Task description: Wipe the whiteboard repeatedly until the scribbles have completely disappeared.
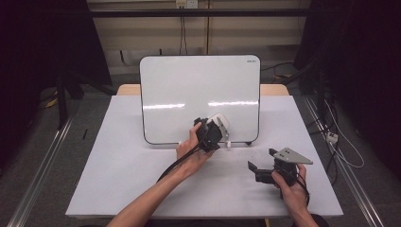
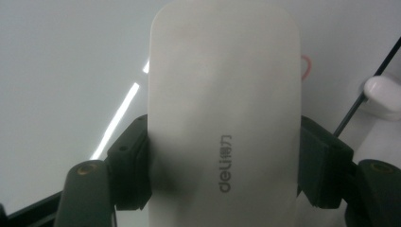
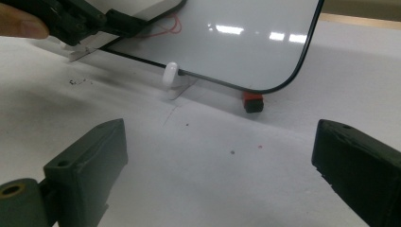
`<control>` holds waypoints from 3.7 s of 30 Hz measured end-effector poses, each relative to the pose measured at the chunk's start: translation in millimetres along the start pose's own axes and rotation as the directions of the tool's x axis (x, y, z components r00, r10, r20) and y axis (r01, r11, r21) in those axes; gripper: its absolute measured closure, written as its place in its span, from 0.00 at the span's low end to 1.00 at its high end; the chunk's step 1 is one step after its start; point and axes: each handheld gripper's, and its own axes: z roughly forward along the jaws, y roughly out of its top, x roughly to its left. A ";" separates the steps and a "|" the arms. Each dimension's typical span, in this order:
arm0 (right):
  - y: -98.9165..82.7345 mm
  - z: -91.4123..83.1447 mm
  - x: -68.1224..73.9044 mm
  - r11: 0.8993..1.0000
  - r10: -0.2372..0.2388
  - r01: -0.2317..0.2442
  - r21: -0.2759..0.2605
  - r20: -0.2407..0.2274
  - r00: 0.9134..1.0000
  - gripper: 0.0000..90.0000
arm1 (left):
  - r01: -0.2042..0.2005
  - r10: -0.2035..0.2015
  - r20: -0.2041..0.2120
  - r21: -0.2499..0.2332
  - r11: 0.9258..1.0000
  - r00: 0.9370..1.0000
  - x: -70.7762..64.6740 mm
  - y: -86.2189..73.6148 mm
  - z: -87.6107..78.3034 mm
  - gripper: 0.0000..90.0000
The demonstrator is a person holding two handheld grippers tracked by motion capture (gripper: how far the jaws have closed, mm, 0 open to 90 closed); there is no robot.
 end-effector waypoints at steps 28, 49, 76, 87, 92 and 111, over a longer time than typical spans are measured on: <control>-0.4 -0.6 0.4 1.000 -0.001 0.001 0.001 -0.006 1.000 0.05 | -0.007 0.007 0.016 0.008 1.000 1.000 14.9 3.9 -1.2 0.35; -0.1 0.6 0.5 1.000 0.002 -0.002 0.004 0.003 1.000 0.05 | 0.197 -0.196 -0.057 0.009 0.980 0.979 84.1 -30.3 -13.8 0.34; 0.0 -0.9 0.9 1.000 0.000 0.000 0.001 -0.004 1.000 0.05 | -0.038 0.038 0.021 -0.012 0.999 0.999 -6.5 46.0 12.1 0.34; -0.6 -1.2 0.0 1.000 0.002 -0.002 0.002 -0.006 1.000 0.05 | -0.138 0.138 0.018 -0.029 0.990 0.990 -24.7 53.1 14.7 0.35; -0.6 -1.5 0.4 1.000 -0.001 0.001 0.002 -0.008 1.000 0.05 | -0.158 0.158 0.021 -0.024 0.987 0.987 -22.4 38.8 11.0 0.35; -0.5 -1.0 0.7 1.000 0.003 -0.003 0.003 -0.004 1.000 0.05 | -0.004 0.004 -0.015 -0.007 1.000 1.000 33.1 -32.4 -10.3 0.35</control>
